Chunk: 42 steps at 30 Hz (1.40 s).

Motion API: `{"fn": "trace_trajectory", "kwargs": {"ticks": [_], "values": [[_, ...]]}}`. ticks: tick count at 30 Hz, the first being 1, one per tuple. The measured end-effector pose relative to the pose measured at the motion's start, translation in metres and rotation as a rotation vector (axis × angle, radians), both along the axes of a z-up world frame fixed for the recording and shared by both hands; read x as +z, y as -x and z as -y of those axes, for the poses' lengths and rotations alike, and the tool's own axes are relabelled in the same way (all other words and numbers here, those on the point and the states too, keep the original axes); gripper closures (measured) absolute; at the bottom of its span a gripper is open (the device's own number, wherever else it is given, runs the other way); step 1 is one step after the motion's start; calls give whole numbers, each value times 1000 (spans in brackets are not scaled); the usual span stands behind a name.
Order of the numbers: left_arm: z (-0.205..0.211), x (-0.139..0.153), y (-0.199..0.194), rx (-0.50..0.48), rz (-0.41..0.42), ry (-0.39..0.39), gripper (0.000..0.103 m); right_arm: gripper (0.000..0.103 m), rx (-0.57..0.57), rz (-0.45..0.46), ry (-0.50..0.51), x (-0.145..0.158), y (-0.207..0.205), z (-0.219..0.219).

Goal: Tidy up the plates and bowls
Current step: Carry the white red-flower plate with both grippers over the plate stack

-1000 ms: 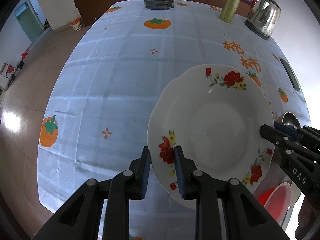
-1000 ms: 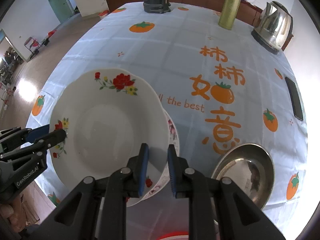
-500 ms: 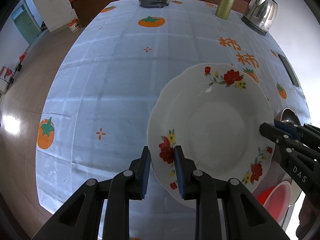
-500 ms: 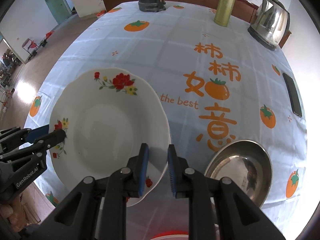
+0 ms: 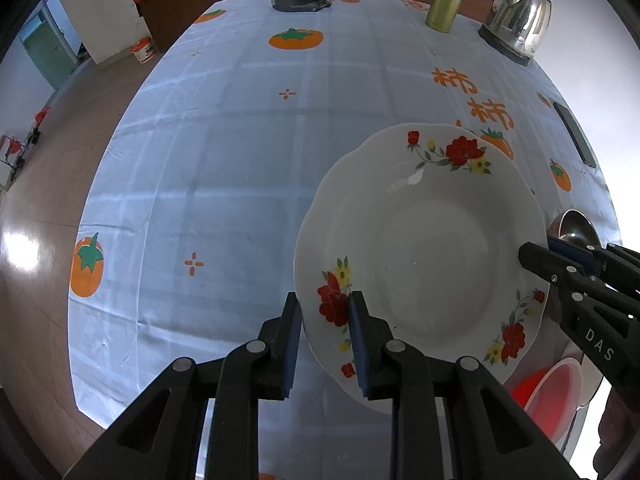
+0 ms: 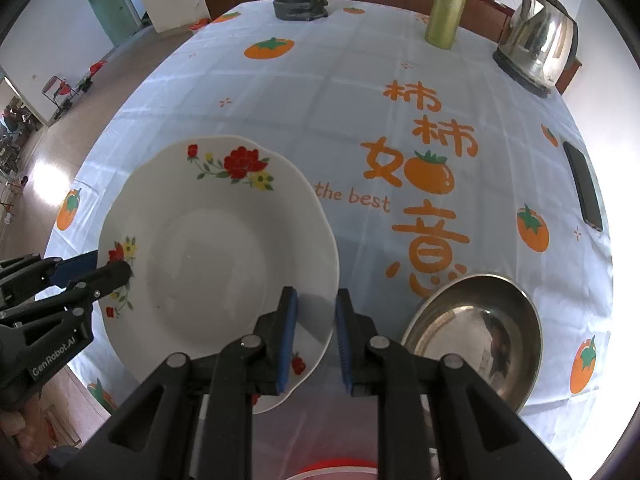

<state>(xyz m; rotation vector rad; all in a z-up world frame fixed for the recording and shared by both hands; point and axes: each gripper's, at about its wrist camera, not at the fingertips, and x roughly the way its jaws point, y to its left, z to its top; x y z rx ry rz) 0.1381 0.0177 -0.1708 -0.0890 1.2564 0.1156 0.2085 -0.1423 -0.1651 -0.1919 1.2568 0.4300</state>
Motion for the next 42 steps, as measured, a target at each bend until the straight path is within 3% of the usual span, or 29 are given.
{"fn": "trace_trajectory", "kwargs": {"ticks": [42], "values": [[3,-9,-3,-14,-27,5,77,84,-1,-9,6,-6,-3,3]]}}
